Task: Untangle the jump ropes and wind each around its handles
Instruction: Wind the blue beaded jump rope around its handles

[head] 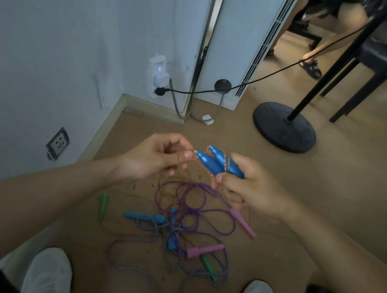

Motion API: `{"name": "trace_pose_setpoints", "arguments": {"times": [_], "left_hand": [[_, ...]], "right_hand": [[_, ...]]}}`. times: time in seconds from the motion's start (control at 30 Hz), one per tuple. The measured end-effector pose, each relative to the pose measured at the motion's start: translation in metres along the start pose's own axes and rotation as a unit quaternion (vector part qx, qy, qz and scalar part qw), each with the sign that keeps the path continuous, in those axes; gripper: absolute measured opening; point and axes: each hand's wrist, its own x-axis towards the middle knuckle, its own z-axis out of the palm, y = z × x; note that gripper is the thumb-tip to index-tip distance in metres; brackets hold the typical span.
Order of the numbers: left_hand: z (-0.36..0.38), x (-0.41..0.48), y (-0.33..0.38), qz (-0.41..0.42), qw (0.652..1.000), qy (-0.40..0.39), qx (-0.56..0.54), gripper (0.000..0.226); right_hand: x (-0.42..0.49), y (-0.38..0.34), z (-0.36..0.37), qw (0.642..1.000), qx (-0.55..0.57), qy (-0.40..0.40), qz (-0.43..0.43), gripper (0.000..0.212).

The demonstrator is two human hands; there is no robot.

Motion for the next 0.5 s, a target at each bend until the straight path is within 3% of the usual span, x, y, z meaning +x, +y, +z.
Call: {"name": "trace_pose_setpoints", "arguments": {"times": [0.13,0.3,0.5], "left_hand": [[-0.002,-0.006,-0.007,-0.014,0.999,0.033,0.003,0.012],[0.006,-0.011,-0.013,0.005,0.998,0.053,0.036,0.011],[0.017,-0.018,-0.009,0.088,0.976,-0.007,0.201,0.01]], "right_hand": [[0.003,-0.002,-0.002,0.99,0.107,0.087,0.019,0.028],[0.009,-0.002,-0.008,0.972,0.154,0.176,0.012,0.015],[0.018,0.01,-0.017,0.956,0.135,0.261,-0.003,0.011]]}}
